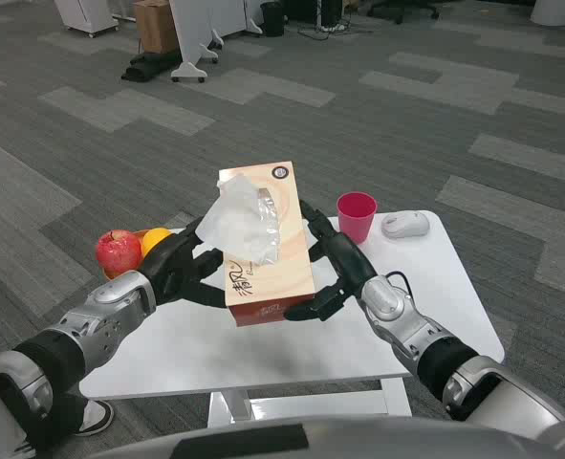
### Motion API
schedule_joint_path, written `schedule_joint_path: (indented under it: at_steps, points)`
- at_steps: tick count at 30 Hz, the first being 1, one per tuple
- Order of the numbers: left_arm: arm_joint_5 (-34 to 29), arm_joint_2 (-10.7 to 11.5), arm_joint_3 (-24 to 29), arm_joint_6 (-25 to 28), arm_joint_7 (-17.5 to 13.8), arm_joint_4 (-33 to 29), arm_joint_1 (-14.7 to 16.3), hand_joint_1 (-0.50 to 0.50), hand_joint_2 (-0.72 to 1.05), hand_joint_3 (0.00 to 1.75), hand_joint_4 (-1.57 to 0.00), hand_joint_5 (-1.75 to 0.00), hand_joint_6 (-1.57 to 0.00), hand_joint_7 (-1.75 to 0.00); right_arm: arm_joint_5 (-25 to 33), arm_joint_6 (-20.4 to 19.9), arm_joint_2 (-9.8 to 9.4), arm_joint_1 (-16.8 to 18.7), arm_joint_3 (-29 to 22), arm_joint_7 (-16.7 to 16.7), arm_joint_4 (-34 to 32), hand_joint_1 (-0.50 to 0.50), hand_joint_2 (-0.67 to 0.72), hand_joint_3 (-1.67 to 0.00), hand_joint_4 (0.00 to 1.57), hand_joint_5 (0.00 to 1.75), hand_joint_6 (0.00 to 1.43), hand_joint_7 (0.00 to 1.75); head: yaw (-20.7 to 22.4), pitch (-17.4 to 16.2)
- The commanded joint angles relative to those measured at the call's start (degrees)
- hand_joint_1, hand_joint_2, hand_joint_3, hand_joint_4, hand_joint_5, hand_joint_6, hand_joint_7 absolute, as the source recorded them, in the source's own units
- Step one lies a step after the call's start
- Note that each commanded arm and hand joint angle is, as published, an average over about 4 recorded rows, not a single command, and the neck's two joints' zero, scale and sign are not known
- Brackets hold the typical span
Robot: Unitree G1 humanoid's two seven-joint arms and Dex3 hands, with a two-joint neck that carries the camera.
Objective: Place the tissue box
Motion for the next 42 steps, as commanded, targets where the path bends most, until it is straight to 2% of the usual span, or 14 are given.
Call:
schedule_joint_path:
  at_steps: [1,4,7,30,42]
  points:
    - [1.1,-4.0,0.9,-1.2,-3.0,-5.1,-0.8,0.5,0.96,0.09,0.0,0.0,0.0,0.0,-0.1,-2.1,3.93,-0.5,2.3,2.4,-5.9,0.38,-0.1,-0.77,0.0,1.75,0.0,0.0,-0.1,0.3]
    - [1.1,-4.0,0.9,-1.2,-3.0,-5.1,-0.8,0.5,0.96,0.09,0.0,0.0,0.0,0.0,-0.1,-2.1,3.93,-0.5,2.3,2.4,-5.9,0.38,-0.1,-0.73,0.0,1.75,0.0,0.0,-0.1,0.2]
    - [1.1,-4.0,0.9,-1.2,-3.0,-5.1,-0.8,0.5,0.96,0.09,0.0,0.0,0.0,0.0,-0.1,-2.1,3.99,-0.5,2.3,2.3,-6.0,0.38,-0.08,-0.79,0.0,1.75,0.0,0.0,-0.1,0.2]
    - [1.8,-4.1,1.1,-1.2,-3.0,-4.7,-0.8,0.5,0.96,0.09,0.0,0.0,0.0,0.0,-0.1,-2.1,4.1,-0.5,2.1,2.1,-4.7,0.38,-0.1,-0.79,0.0,1.75,0.0,0.0,0.0,0.4]
    - [2.1,-4.4,1.3,-1.2,-3.0,-1.7,-0.8,0.5,0.96,0.09,0.0,0.0,0.0,0.0,-0.1,-2.1,4.1,-0.5,1.7,2.1,-2.2,0.38,-0.07,-0.79,0.0,1.75,0.0,0.0,0.0,0.4]
